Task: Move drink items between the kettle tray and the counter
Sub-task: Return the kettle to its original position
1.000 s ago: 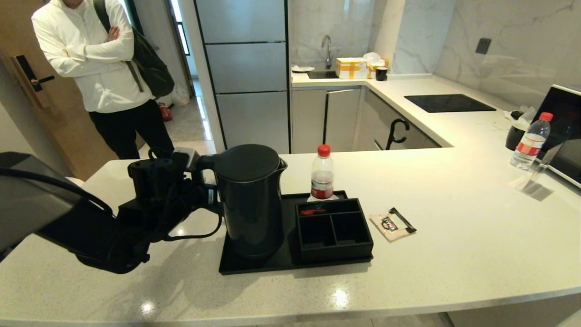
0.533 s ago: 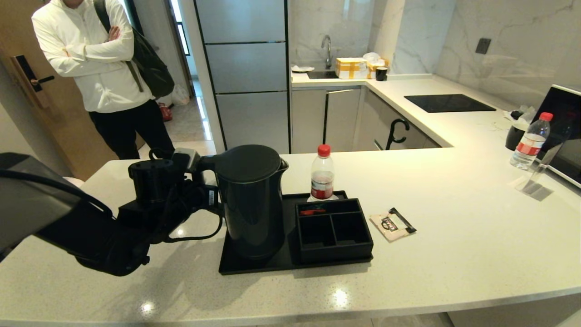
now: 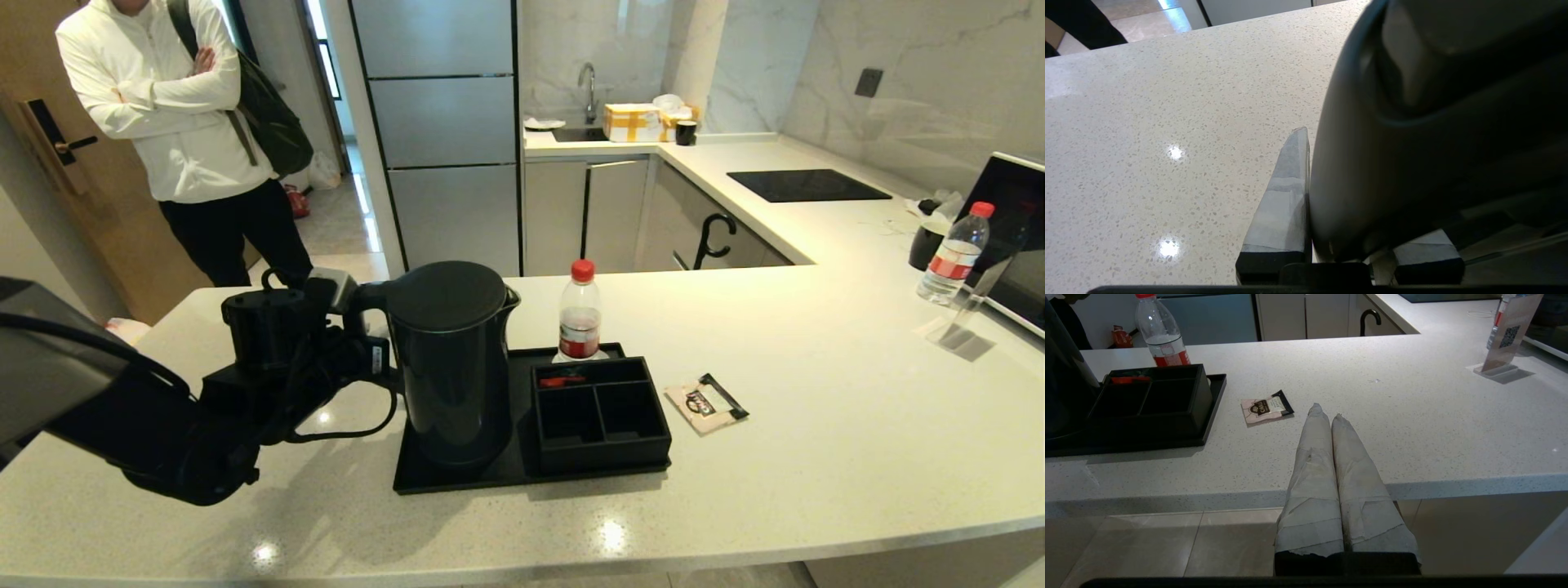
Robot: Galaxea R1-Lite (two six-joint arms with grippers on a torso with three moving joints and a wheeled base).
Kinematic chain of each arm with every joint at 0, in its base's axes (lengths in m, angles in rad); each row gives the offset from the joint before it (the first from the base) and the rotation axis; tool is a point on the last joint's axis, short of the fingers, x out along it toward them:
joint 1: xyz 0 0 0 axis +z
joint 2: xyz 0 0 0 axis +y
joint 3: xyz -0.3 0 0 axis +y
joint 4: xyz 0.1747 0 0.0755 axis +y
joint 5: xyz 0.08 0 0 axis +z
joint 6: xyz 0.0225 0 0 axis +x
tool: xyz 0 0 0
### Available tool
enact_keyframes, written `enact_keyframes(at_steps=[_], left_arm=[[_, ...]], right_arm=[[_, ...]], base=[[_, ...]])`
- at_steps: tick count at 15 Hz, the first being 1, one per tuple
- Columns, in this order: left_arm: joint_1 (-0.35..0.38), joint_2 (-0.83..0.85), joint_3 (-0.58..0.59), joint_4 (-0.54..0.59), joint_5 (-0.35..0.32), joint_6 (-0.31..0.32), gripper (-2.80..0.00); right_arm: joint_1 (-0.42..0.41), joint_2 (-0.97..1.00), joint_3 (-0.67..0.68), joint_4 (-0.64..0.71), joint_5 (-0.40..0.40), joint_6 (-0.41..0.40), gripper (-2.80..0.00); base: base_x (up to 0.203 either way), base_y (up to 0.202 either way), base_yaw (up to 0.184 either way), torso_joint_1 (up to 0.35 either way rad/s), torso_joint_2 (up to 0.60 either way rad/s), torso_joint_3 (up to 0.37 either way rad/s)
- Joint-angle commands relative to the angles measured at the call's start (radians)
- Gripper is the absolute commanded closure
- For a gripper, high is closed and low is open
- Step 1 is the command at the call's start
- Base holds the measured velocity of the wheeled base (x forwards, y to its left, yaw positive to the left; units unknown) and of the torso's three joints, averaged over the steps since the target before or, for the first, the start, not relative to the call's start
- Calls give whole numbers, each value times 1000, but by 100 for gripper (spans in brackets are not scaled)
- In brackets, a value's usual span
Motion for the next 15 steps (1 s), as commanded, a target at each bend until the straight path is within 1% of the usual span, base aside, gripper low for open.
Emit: enact_keyframes(at_steps=[1, 5, 10, 15], left_arm=[[1, -11, 7, -10, 0, -1, 0], [3, -48, 51, -11, -27, -3, 0], [12, -62, 78, -13, -33, -19, 0], [17, -48, 80, -14, -38, -20, 0]], right_arm=[[0, 1, 31, 0, 0, 0, 0], [0, 1, 31, -2, 0, 0, 0], [0, 1, 31, 0, 0, 0, 0], [0, 1, 31, -2, 0, 0, 0]], base=[[0, 0, 0, 0, 0, 0], [0, 0, 0, 0, 0, 0], [0, 0, 0, 0, 0, 0], [0, 0, 0, 0, 0, 0]])
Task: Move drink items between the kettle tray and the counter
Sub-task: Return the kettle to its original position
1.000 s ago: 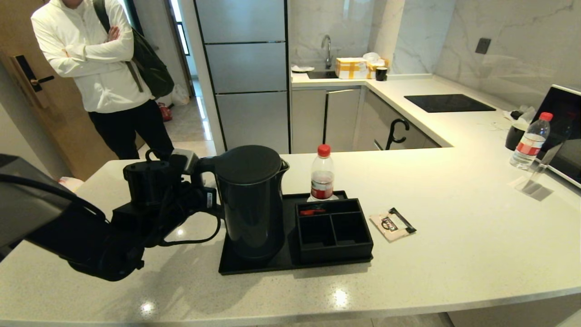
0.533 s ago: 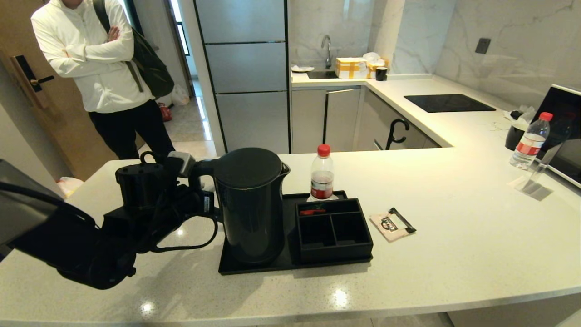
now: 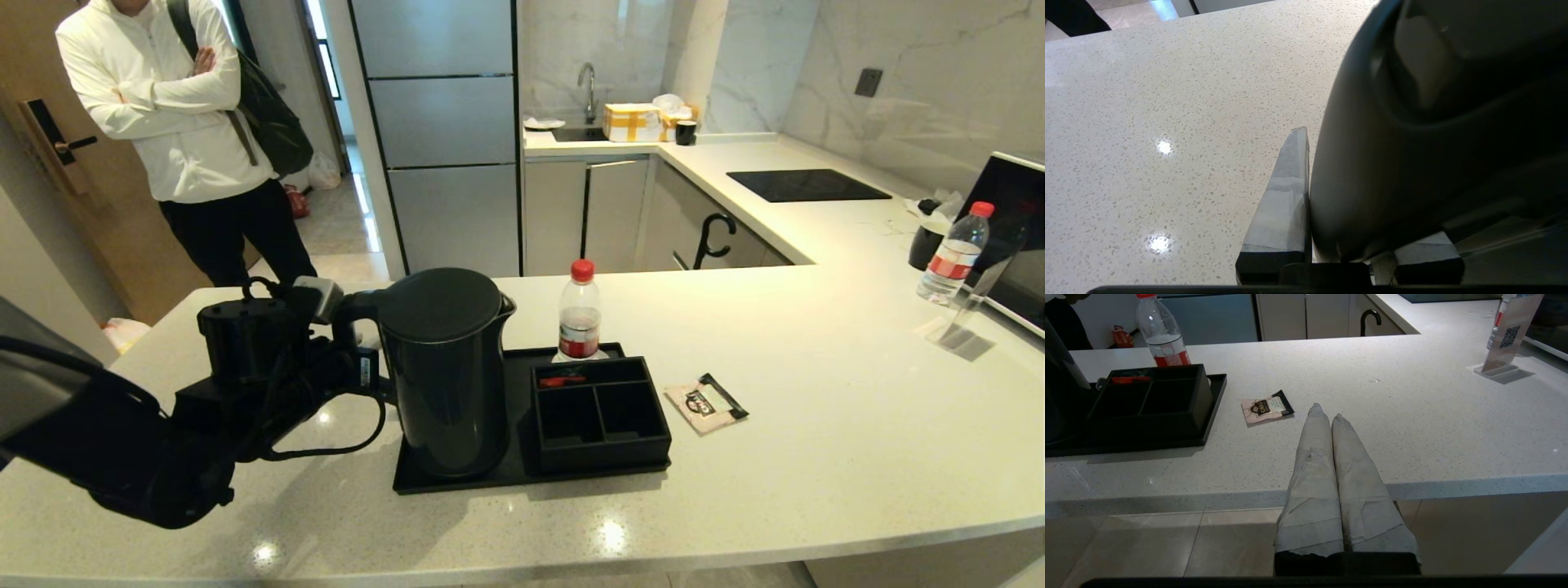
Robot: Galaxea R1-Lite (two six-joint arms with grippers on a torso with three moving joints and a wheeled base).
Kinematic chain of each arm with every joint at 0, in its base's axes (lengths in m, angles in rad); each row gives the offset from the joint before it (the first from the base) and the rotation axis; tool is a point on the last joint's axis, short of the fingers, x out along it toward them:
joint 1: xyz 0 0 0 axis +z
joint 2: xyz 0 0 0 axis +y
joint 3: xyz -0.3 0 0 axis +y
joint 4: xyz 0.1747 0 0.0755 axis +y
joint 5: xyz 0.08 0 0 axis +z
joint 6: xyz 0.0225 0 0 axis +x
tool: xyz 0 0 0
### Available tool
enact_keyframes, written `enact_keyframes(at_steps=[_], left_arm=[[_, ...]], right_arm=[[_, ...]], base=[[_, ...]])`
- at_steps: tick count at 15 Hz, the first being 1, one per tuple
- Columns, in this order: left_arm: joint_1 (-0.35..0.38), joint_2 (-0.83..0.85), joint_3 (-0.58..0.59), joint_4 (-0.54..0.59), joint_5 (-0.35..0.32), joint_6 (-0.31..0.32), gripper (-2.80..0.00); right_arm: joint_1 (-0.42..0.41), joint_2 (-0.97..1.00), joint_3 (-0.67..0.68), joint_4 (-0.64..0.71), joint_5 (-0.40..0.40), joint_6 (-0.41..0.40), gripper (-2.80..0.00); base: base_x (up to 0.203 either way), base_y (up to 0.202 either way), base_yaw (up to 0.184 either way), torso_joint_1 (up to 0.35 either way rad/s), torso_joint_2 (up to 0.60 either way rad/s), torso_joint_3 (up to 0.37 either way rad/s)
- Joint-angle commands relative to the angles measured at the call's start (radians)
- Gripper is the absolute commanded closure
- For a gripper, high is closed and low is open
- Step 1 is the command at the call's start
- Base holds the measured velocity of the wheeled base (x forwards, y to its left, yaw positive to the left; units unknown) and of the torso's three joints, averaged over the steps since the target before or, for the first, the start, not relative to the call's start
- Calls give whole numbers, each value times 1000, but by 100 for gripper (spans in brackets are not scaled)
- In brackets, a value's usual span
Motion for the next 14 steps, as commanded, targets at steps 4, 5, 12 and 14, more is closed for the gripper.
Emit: enact_keyframes(at_steps=[4, 5, 12, 14], left_arm=[[0, 7, -10, -4, 4, 2, 0], [-1, 9, -10, -5, 4, 2, 0], [-1, 20, -32, -4, 12, 5, 0], [-1, 30, -45, -2, 15, 3, 0]], right_arm=[[0, 1, 31, -1, 0, 0, 0], [0, 1, 31, -1, 0, 0, 0], [0, 1, 31, 0, 0, 0, 0], [0, 1, 31, -1, 0, 0, 0]], base=[[0, 0, 0, 0, 0, 0], [0, 0, 0, 0, 0, 0], [0, 0, 0, 0, 0, 0], [0, 0, 0, 0, 0, 0]])
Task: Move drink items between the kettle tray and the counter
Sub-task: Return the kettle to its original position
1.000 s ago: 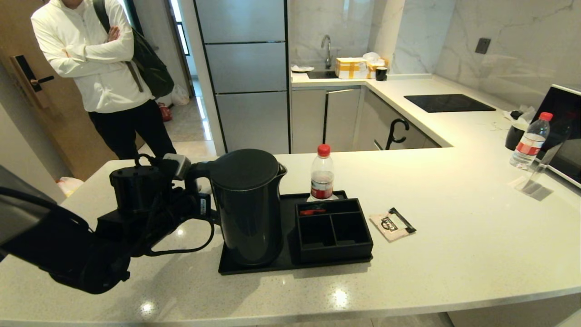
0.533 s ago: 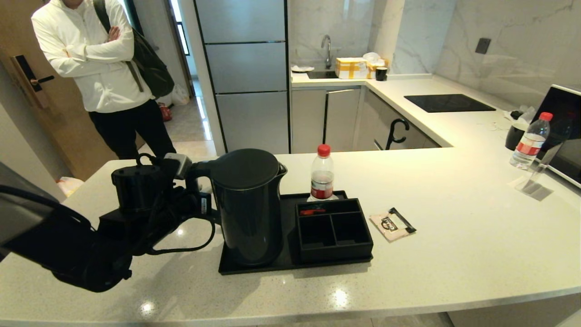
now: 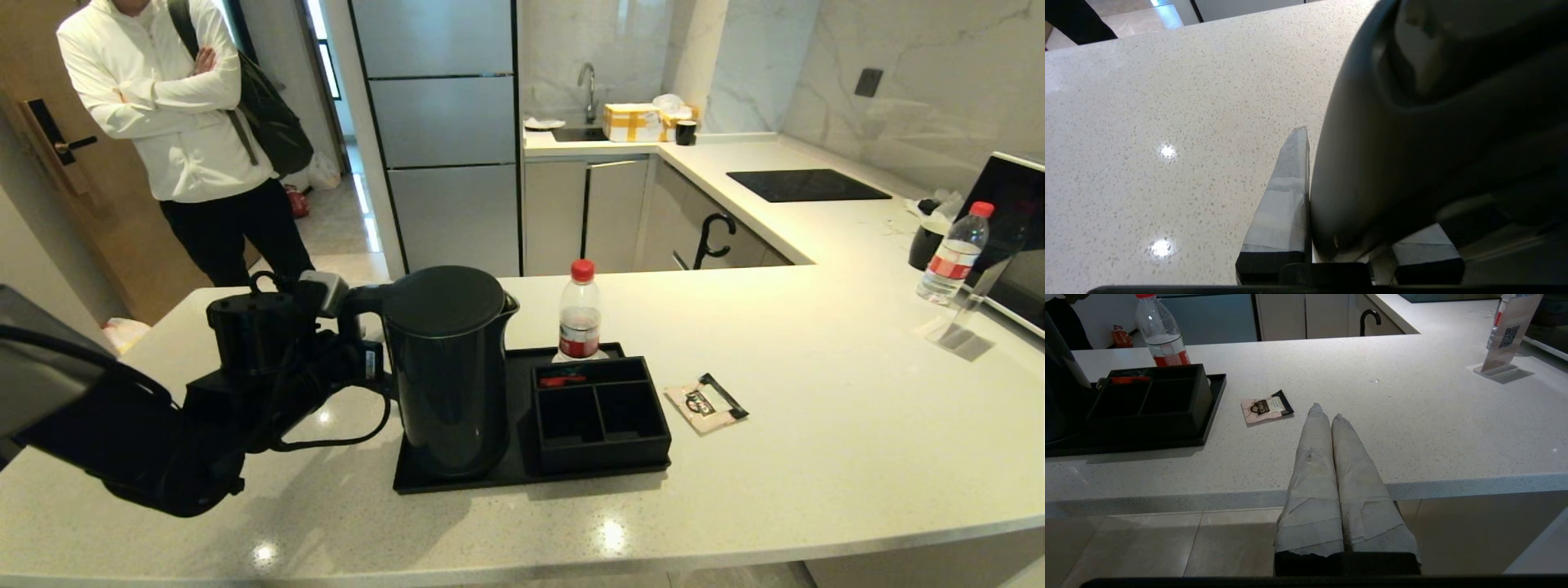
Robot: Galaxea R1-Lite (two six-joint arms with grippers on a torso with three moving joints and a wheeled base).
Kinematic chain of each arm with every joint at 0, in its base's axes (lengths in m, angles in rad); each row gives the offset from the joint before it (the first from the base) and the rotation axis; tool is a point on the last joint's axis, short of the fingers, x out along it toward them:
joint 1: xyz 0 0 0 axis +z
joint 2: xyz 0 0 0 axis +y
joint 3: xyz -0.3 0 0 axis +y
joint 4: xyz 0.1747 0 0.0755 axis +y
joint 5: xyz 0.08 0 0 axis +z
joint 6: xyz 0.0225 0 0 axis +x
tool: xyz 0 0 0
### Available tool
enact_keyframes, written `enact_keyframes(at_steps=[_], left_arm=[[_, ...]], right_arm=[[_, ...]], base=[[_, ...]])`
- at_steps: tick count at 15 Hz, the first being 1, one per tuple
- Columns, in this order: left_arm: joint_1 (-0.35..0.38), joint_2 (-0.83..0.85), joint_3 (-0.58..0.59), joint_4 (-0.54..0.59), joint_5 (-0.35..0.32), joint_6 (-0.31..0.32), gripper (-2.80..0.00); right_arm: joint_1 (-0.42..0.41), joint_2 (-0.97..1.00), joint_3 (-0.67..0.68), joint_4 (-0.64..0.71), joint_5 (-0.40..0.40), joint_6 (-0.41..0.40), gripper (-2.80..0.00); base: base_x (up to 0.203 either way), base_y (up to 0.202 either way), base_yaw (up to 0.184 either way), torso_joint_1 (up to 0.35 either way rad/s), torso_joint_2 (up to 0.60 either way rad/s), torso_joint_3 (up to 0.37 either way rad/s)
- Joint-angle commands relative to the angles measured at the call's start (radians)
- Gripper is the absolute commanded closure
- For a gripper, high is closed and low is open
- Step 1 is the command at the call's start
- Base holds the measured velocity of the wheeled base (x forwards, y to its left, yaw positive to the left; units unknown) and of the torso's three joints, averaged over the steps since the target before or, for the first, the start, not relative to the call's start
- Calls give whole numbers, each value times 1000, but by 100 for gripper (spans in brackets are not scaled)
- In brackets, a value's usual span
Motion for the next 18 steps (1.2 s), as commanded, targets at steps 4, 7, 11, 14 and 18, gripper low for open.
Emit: enact_keyframes(at_steps=[4, 7, 11, 14, 18], left_arm=[[-3, 5, -5, -7, 16, 2, -280], [-3, 0, -8, -6, 15, 1, -280], [-6, -2, -7, -6, 16, 1, -280], [-13, -11, 7, -6, 16, 1, -280], [-21, -25, 22, -7, 18, 2, -280]], right_arm=[[0, 1, 31, -2, 0, 0, 0], [0, 1, 31, -2, 0, 0, 0], [0, 1, 31, 0, 0, 0, 0], [0, 1, 31, 0, 0, 0, 0], [0, 1, 31, 0, 0, 0, 0]], base=[[0, 0, 0, 0, 0, 0], [0, 0, 0, 0, 0, 0], [0, 0, 0, 0, 0, 0], [0, 0, 0, 0, 0, 0], [0, 0, 0, 0, 0, 0]])
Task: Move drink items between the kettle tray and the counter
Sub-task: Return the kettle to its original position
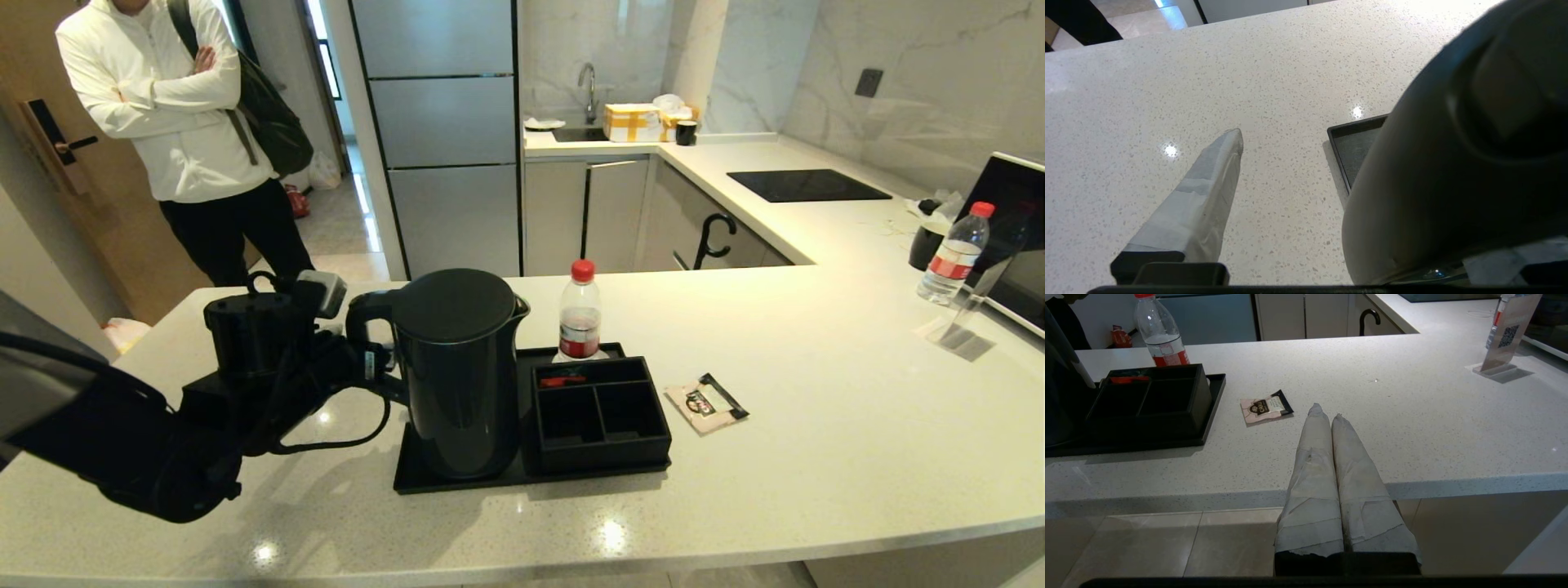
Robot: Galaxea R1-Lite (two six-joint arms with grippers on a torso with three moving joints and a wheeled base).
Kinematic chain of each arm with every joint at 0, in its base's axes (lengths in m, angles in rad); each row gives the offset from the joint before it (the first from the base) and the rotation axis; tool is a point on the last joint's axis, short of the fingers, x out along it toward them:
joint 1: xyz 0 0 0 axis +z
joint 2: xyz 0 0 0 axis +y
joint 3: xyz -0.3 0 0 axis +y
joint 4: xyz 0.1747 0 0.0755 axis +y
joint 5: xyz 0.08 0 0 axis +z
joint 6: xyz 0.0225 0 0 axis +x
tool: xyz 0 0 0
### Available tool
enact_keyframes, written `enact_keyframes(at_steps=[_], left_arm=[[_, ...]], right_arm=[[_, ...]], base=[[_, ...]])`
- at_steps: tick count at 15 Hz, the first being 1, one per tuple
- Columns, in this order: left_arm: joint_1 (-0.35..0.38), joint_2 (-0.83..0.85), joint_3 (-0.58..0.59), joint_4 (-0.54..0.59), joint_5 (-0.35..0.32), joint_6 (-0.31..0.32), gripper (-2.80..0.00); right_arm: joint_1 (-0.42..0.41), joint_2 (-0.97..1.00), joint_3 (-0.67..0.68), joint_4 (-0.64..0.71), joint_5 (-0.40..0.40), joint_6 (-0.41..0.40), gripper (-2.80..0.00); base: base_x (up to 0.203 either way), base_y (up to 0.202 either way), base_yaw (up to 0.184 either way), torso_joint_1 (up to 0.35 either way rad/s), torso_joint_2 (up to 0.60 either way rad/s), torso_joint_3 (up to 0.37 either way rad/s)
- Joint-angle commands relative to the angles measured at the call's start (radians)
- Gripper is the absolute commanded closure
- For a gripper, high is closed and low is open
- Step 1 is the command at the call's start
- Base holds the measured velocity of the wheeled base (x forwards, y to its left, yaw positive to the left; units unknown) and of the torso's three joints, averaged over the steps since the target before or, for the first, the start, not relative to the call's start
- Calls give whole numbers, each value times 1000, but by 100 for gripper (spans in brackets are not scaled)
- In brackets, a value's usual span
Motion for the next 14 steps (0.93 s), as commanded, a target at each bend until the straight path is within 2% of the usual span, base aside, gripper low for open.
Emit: enact_keyframes(at_steps=[1, 7, 10, 14], left_arm=[[-5, -9, 7, -6, 1, 1, -280], [-33, 12, 7, -9, 71, 3, -280], [-41, 36, 13, -19, 136, -4, -280], [-47, 23, 59, -88, 128, 2, -280]], right_arm=[[0, 1, 31, -2, 1, 0, 0], [0, 1, 31, -2, 1, 0, 0], [0, 1, 31, -2, 1, 0, 0], [0, 1, 31, -2, 1, 0, 0]], base=[[0, 0, 0, 0, 0, 0], [0, 0, 0, 0, 0, 0], [0, 0, 0, 0, 0, 0], [0, 0, 0, 0, 0, 0]])
